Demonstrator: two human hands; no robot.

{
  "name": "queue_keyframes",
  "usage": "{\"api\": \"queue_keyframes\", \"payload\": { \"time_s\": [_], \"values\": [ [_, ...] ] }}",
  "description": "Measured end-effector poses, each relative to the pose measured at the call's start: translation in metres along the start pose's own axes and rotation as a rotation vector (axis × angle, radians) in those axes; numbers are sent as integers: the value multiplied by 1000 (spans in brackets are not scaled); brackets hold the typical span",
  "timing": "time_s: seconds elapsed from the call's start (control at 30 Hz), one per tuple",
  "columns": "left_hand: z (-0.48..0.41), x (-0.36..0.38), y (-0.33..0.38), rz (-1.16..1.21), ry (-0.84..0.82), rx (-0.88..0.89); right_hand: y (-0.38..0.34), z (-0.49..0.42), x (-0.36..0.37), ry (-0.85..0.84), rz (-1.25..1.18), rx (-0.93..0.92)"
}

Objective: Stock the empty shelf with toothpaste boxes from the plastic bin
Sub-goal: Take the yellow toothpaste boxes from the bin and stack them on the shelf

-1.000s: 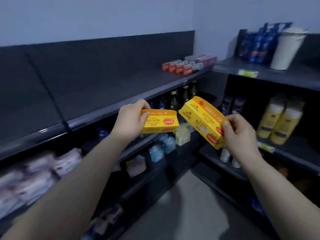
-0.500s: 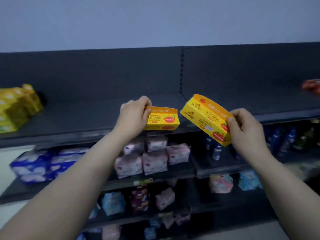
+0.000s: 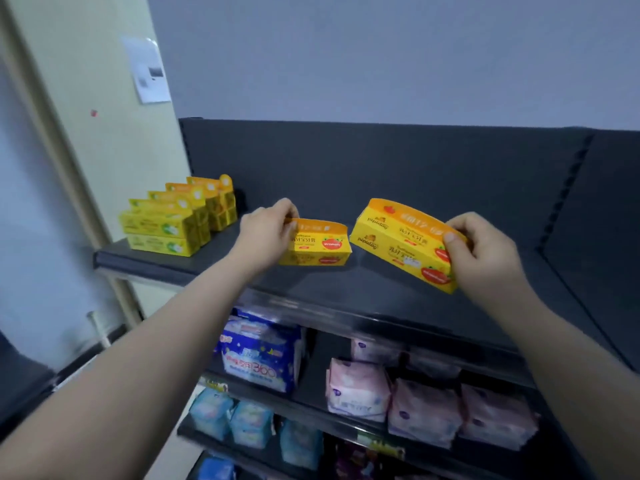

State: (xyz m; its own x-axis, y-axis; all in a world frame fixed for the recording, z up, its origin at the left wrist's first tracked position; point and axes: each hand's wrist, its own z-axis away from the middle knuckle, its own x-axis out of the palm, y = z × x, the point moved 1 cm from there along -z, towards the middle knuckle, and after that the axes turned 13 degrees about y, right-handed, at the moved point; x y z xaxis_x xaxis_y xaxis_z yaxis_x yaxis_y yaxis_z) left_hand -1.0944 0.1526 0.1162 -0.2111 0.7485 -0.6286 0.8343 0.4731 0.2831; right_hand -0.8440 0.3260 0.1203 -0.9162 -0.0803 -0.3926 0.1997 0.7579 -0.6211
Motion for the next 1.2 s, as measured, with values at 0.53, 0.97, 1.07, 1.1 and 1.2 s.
{"api": "queue_keyframes", "payload": {
  "time_s": [0.53,0.97,1.07,1.1,1.2],
  "values": [
    [-125,45,-125,-155,-270,90,-30,-67,161,-136,124,-9],
    [-163,74,-168,-398,-447,290,-63,-70,263,-178,194,55],
    [-167,57,-173,-346,-245,259,-74,-74,283,-196,203,65],
    [-167,51,-176,-330,-178,248,-77,-76,290,-200,206,64],
    [-162,37,-183,-303,-25,229,-87,-84,313,-208,216,48]
  ]
}}
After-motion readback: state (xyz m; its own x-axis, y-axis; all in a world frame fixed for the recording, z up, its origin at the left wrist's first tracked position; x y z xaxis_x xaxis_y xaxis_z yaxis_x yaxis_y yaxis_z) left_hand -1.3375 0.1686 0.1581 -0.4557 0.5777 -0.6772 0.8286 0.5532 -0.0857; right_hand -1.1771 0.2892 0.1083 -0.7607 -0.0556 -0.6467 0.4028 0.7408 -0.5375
